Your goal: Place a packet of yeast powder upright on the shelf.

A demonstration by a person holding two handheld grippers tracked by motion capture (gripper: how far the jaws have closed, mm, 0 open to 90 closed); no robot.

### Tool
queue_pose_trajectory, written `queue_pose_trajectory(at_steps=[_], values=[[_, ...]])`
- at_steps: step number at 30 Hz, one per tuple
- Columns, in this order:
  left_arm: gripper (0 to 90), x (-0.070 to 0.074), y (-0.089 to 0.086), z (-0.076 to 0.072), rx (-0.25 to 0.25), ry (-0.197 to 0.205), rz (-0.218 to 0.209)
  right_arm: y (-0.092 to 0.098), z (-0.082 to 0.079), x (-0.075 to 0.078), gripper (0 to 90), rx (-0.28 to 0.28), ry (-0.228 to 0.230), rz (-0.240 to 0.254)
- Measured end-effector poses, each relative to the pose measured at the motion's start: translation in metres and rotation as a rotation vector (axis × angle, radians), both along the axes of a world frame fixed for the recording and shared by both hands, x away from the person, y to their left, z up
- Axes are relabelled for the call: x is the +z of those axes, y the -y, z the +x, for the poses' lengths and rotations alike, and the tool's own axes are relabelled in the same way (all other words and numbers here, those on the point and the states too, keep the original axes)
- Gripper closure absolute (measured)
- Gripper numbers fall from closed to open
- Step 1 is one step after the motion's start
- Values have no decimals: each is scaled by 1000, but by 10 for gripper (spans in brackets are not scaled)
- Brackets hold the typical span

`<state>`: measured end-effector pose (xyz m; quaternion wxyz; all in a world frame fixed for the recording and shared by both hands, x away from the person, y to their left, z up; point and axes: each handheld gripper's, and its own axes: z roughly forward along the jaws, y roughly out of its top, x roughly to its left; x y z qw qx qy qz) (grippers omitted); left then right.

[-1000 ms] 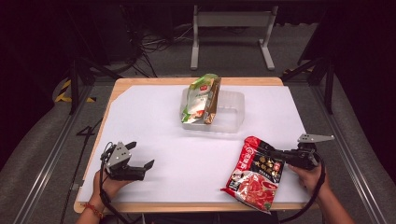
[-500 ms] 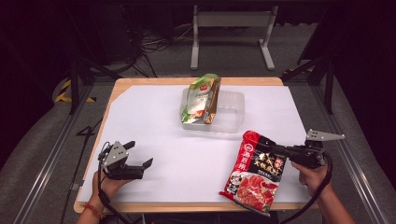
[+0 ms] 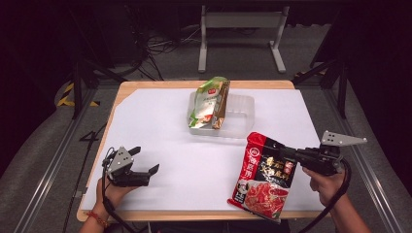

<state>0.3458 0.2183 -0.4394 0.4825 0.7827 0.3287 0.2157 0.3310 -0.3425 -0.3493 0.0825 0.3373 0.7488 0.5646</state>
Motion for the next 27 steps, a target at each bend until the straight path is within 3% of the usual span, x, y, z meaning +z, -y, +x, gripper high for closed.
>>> queue_pose_trajectory(at_steps=[6,16,27], values=[[78,0,0,0,-5,4,-1,-10,-5,19,893,11,49,-21],[79,0,0,1,-12,2,-2,-19,-1,30,893,17,81,-35],[79,-2,3,4,-22,-1,0,-21,7,41,893,-35,120,-42]])
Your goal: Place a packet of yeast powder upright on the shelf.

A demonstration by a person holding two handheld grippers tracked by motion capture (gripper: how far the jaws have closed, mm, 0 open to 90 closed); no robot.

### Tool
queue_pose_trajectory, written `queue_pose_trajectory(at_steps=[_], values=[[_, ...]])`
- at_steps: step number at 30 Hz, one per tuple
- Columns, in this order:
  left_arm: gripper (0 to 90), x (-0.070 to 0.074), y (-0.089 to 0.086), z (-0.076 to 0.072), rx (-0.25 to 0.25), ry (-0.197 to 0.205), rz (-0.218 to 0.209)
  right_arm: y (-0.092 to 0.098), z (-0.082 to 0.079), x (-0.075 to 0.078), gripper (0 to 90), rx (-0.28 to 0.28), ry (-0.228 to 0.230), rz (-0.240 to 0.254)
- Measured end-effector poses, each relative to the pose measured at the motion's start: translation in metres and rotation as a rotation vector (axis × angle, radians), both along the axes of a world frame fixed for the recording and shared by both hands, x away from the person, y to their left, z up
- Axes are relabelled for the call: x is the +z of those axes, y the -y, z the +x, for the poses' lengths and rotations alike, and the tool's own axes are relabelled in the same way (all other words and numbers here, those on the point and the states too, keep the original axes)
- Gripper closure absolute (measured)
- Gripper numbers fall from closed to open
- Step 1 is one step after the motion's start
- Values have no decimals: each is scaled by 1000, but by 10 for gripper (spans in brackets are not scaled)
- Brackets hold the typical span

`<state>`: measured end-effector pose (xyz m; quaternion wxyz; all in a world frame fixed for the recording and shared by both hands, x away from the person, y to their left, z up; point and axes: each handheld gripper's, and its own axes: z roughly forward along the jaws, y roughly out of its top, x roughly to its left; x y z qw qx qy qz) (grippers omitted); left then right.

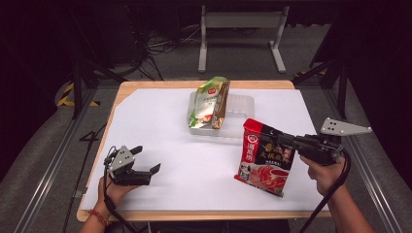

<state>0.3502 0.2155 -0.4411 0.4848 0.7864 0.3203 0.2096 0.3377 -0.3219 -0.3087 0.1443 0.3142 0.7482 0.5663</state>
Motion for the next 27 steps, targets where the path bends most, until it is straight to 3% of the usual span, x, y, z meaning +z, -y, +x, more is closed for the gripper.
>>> queue_pose_trajectory(at_steps=[14,27], values=[[79,1,1,-3,-10,3,2,-4,17,6,893,-71,23,14],[79,1,0,-4,-14,8,1,-12,31,32,893,-124,69,26]])
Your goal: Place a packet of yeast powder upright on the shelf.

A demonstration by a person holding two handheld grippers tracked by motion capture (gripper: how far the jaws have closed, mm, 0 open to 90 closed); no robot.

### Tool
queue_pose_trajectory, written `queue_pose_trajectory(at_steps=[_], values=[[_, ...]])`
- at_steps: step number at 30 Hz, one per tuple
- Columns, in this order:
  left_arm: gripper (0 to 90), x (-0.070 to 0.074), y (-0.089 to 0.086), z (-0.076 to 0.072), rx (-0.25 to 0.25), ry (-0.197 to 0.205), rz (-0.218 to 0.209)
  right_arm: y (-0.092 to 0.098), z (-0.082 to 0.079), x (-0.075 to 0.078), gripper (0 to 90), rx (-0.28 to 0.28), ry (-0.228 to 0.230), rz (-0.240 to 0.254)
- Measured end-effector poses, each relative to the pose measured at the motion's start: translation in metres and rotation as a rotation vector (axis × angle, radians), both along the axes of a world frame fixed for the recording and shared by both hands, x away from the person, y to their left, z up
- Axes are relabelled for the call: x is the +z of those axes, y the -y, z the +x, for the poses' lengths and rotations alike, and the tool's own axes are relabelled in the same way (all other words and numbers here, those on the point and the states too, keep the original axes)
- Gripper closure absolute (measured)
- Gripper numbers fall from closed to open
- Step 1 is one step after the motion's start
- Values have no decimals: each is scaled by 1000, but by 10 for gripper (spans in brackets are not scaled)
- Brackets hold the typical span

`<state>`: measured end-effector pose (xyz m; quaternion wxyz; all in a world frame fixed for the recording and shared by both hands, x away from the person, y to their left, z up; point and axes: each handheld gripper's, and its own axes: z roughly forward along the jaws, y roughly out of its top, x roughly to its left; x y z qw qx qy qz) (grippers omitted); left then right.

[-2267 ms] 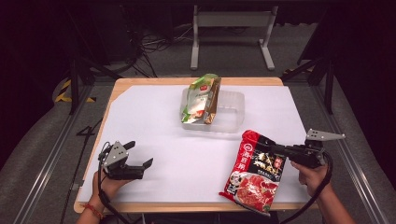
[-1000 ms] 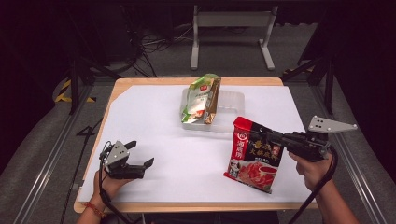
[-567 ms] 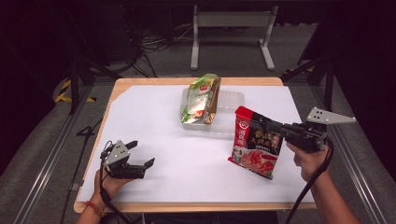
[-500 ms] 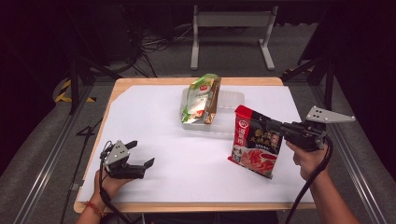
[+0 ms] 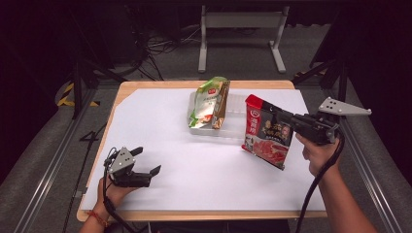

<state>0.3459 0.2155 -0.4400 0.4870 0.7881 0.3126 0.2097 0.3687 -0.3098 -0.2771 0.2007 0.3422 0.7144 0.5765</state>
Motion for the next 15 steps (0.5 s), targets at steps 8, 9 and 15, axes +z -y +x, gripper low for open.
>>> queue_pose_trajectory(at_steps=[8,9,15], values=[[79,0,2,-1,-7,1,6,-12,11,16,893,-44,32,20],[78,1,2,-1,-7,3,12,-15,13,18,893,-53,32,20],[79,0,2,-2,-8,-1,11,-29,23,27,893,-59,39,19]])
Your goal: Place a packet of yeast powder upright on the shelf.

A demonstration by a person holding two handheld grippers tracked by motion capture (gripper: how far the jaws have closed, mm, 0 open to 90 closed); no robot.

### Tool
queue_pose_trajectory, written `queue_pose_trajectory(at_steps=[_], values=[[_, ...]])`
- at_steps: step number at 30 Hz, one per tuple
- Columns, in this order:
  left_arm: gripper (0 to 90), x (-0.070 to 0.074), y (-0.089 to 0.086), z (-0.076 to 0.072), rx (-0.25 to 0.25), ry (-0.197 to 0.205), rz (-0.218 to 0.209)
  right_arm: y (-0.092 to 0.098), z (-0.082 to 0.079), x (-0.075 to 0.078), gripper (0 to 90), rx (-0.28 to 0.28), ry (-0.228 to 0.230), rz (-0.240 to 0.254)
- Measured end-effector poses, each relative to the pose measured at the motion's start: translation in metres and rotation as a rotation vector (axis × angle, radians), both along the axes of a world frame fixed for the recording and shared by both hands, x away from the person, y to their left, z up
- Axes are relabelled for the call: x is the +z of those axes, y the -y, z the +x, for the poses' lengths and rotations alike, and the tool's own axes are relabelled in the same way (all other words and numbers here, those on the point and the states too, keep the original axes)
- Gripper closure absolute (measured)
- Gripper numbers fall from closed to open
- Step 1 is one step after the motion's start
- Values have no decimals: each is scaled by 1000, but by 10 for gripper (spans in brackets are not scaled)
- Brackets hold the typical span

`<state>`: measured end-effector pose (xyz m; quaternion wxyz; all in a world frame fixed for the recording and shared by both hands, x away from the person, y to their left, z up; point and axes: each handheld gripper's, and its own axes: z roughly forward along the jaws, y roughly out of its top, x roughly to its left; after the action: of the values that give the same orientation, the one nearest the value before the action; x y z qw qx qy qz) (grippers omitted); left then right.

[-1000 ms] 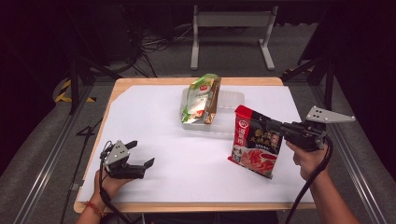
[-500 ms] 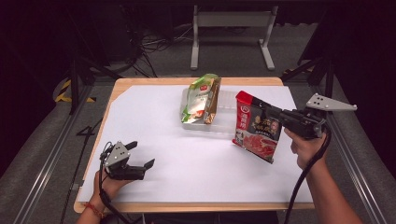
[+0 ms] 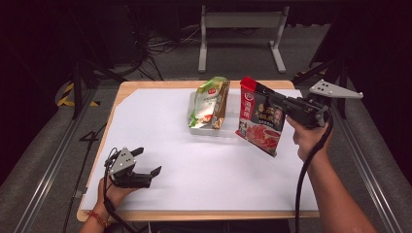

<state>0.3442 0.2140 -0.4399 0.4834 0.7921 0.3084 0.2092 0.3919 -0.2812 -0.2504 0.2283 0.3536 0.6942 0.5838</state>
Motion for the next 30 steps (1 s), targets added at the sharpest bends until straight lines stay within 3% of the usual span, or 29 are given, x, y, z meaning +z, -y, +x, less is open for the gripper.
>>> queue_pose_trajectory(at_steps=[7,17,20,30], values=[[79,0,0,-1,-6,4,3,-20,21,7,893,-49,-4,-22],[78,0,1,-2,-19,6,3,-32,55,2,893,-117,-32,-20],[78,0,1,-2,-20,10,5,-32,66,1,893,-130,-48,11],[78,1,3,-2,-33,18,8,-45,92,-2,893,-196,-56,27]])
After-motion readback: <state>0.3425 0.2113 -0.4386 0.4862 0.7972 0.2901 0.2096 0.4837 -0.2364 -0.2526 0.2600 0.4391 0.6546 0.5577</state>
